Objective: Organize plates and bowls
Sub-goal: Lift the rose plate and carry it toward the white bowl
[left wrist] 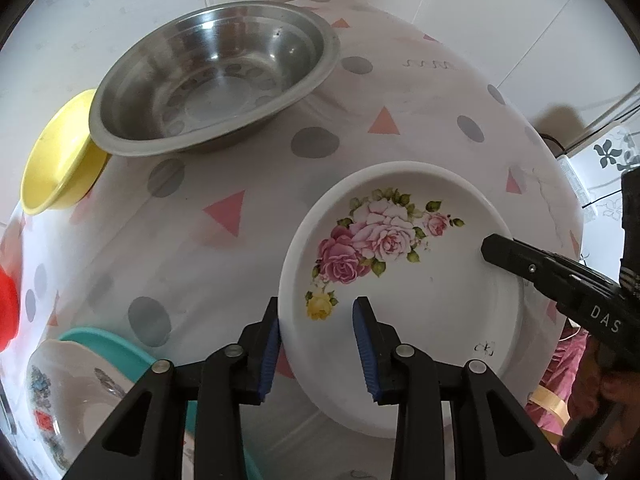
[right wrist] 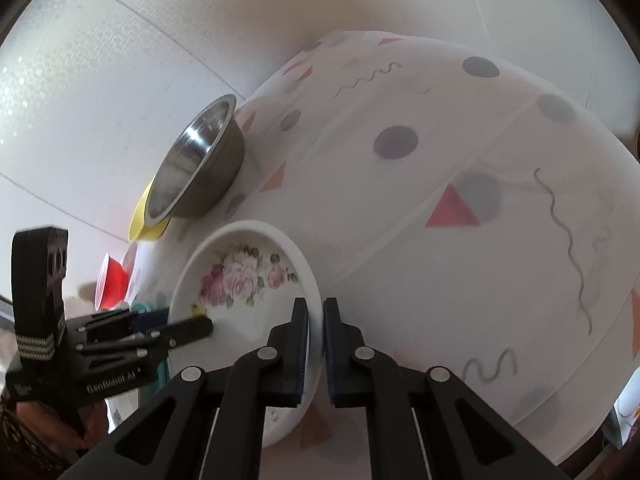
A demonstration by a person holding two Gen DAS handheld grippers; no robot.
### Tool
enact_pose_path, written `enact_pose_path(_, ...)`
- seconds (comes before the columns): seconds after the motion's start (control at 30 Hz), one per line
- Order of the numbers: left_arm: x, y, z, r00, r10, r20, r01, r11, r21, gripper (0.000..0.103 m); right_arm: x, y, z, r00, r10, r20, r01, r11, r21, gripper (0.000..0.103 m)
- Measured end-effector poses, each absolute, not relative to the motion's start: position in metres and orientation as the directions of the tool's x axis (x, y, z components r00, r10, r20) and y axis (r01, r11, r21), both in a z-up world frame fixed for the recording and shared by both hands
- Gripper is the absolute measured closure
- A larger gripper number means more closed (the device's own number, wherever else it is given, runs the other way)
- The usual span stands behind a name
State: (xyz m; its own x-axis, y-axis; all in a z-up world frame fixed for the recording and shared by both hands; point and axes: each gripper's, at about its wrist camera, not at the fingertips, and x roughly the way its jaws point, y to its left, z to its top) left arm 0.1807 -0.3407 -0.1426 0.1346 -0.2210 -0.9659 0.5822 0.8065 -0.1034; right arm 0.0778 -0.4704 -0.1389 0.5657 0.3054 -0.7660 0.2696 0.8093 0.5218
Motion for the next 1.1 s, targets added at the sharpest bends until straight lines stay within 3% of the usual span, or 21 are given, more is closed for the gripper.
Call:
enact_pose_path(0.23, 0.179, -0.343, -0.143, 0.137, -0.224, -0.965, 0.583, 0.805, -0.104, 0.062, 0.075, -0.469, -0.144, 0.532, 0.383, -0.755, 0.211, 0.804, 0.556, 0.092)
enact_pose_path(0.6, 0.174, -0.332, -0.138, 0.178, -0.237, -0.955, 0.566, 0.818, -0.097, 0.063, 0.076, -0.46, -0.141, 0.539, 0.344, -0.768, 0.193, 0.838, 0.511, 0.092)
enact_pose_path(0.8, 0.164, -0.337, -0.127, 0.243, -0.213, -0.946, 0.574, 0.818, -0.037, 0.068, 0.074, -0.462, -0.139, 0.539, 0.343, -0.77, 0.203, 0.834, 0.514, 0.094)
enact_pose_path(1.1, 0.162, -0.318, -0.113, 0.248, -0.263, -0.932, 0.557, 0.826, -0.085, 0.069, 0.069, -0.455, -0.125, 0.555, 0.359, -0.751, 0.177, 0.831, 0.528, 0.094)
